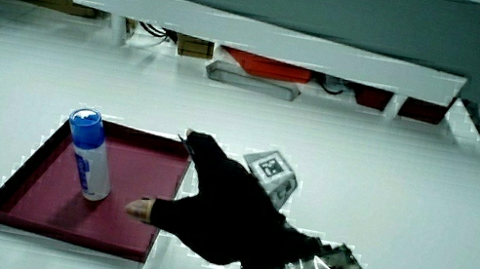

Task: Pick glue from plate

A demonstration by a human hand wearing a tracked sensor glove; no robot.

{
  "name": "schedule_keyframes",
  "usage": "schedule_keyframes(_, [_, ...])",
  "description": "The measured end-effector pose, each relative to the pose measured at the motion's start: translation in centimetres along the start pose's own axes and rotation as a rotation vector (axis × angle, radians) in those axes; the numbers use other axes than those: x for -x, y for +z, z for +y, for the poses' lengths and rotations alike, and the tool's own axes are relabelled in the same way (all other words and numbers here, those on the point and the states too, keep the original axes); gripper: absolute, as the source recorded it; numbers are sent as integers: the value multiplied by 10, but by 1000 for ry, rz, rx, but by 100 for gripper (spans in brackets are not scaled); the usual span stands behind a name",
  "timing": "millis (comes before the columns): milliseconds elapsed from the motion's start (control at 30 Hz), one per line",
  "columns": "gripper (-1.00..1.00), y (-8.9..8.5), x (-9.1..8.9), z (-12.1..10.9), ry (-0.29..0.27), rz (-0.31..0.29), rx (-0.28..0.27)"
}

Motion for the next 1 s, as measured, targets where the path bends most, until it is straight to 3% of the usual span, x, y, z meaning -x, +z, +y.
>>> schedule_keyframes(67, [0,-3,2,12,20,26,12])
schedule_keyframes(100, [0,-5,4,18,96,63,19])
schedule_keyframes(133, [0,-6,2,23,49,40,20])
schedule_keyframes(167, [0,-7,2,29,47,55,25])
schedule_keyframes(233, [0,-11,6,39,69,118,36])
schedule_keyframes(267, [0,-14,9,44,118,160,52])
schedule_keyframes(333, [0,-19,8,55,128,156,57])
schedule_keyframes(367, [0,-21,11,59,105,170,67])
schedule_keyframes(433, [0,-26,10,71,149,160,77])
schedule_keyframes(467, [0,-28,9,76,198,194,85])
schedule_keyframes(567, [0,-36,8,87,172,216,98])
schedule_keyframes(667, [0,-45,6,101,244,236,111])
schedule_keyframes(733, [0,-50,3,106,243,218,110])
schedule_keyframes(833, [0,-55,1,114,231,244,117])
schedule_keyframes(1000, [0,-61,-3,123,275,281,104])
